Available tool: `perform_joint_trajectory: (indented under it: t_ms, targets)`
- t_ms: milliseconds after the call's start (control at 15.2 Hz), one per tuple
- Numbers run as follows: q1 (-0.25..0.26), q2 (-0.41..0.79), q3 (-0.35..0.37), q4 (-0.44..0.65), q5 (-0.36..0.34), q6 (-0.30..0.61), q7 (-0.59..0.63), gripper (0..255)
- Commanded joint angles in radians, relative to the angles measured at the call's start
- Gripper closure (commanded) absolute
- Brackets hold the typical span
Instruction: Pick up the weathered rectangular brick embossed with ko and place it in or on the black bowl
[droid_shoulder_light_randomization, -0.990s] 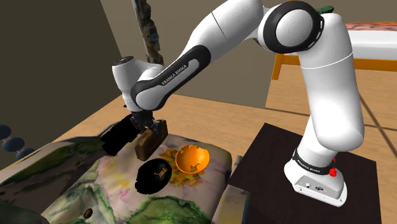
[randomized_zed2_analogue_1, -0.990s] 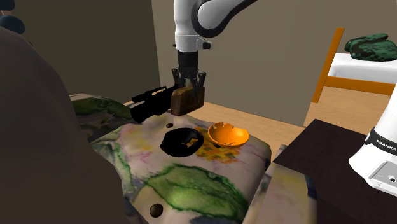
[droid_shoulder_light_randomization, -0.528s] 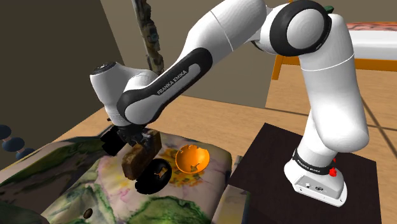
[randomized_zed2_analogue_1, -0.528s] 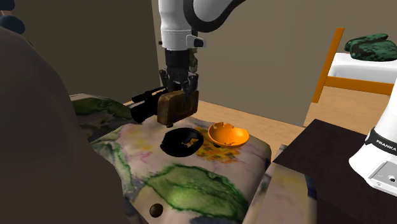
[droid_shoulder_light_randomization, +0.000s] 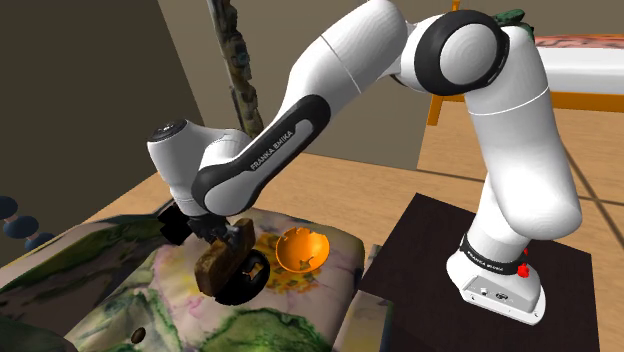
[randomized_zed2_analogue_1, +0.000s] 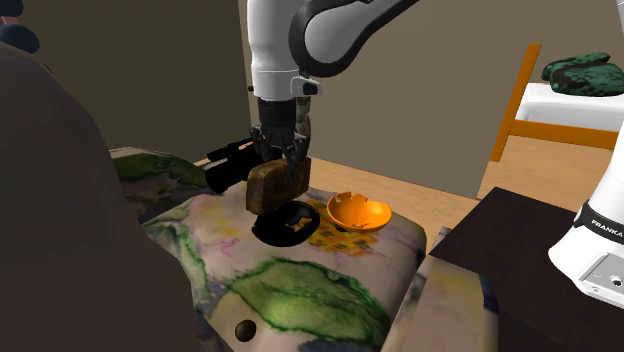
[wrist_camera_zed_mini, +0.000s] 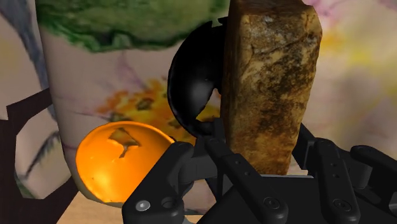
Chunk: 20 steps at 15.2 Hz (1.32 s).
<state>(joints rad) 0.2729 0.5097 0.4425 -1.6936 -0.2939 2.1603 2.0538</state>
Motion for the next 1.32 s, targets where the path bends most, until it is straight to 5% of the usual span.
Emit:
perform_joint_trajectory:
  t_ms: [0,1188,1254]
  targets:
    - [0.002,0.013,-0.005,-0.008,-0.008,0.022,0.005,255]
    - [0.018,0.088,-0.031,-0.031,-0.049,0.115,0.032,255]
    - [0.017,0.088,-0.032,-0.032,-0.049,0.116,0.031,0]
